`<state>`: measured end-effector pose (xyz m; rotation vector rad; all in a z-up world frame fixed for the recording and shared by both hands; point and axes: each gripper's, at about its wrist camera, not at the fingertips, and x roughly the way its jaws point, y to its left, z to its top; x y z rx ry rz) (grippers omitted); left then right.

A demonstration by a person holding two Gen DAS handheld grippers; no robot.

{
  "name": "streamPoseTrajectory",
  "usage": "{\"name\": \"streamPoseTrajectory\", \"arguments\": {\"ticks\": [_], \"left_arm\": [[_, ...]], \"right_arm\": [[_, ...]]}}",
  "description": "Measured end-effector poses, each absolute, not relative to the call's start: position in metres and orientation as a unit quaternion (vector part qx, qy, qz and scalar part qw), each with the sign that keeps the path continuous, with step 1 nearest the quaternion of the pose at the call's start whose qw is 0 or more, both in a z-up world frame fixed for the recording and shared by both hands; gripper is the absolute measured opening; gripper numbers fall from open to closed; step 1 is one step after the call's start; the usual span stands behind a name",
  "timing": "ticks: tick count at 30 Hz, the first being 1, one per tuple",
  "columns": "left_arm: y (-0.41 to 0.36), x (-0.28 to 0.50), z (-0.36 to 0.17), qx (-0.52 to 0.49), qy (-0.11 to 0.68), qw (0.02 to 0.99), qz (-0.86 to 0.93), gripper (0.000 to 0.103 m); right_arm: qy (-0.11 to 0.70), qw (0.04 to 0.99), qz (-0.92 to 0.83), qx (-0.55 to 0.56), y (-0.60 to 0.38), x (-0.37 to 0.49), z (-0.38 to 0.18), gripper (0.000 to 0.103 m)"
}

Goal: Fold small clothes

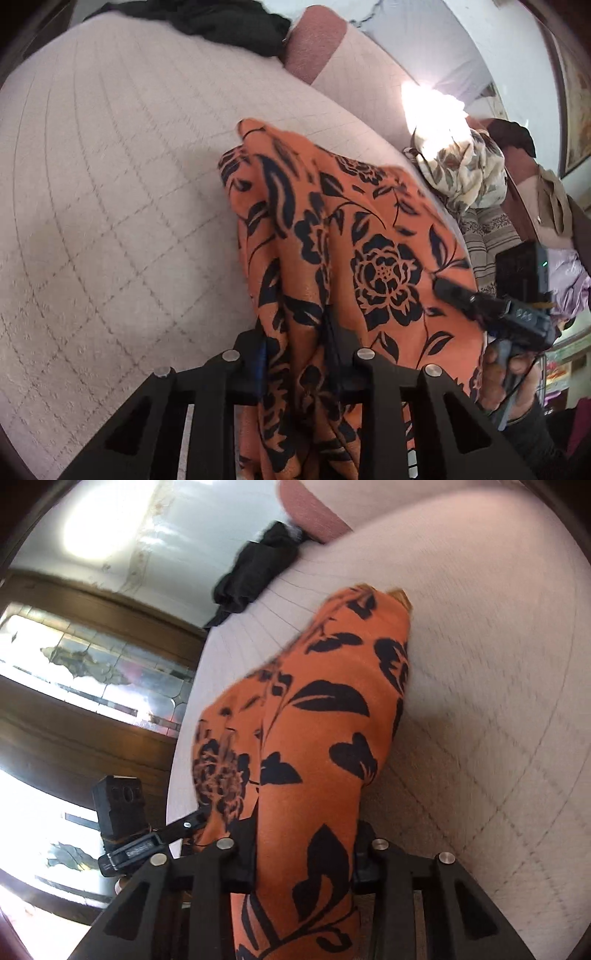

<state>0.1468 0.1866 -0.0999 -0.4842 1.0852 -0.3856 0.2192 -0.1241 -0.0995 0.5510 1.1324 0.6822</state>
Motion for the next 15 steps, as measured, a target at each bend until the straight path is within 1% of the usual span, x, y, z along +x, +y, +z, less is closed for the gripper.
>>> {"name": "streamPoseTrajectory", "arguments": {"ticks": [1,3,6,9,11,12,13,14,15], "left_arm": [[0.182,0.147,-0.094,-0.232,0.499,0.814,-0.187,0.022],[0.163,0.154,-0.078,-0.229,0.475,0.825,-0.205,0.018],[0.127,0.178,-0.059,-0.223,0.452,0.835,-0.219,0.018],[0.086,0.21,-0.067,-0.201,0.466,0.836,-0.209,0.02],[0.063,0.228,-0.088,-0.176,0.489,0.836,-0.175,0.023],[0.053,0.237,-0.103,-0.163,0.507,0.833,-0.151,0.027],[0.049,0.241,-0.114,-0.157,0.524,0.826,-0.135,0.04],[0.05,0.239,-0.117,-0.16,0.525,0.826,-0.125,0.042],[0.055,0.234,-0.112,-0.164,0.512,0.834,-0.124,0.044]], "right_arm": [[0.511,0.763,0.316,0.238,-0.123,0.22,-0.089,0.035],[0.49,0.782,0.319,0.215,-0.132,0.225,-0.066,0.035],[0.468,0.8,0.309,0.214,-0.17,0.235,-0.044,0.035],[0.467,0.804,0.272,0.248,-0.222,0.251,-0.052,0.036],[0.484,0.796,0.241,0.271,-0.253,0.262,-0.081,0.039],[0.498,0.793,0.22,0.274,-0.263,0.266,-0.099,0.048],[0.529,0.783,0.179,0.276,-0.275,0.269,-0.124,0.055],[0.545,0.774,0.157,0.282,-0.282,0.268,-0.138,0.058],[0.534,0.77,0.168,0.306,-0.29,0.262,-0.143,0.063]]}}
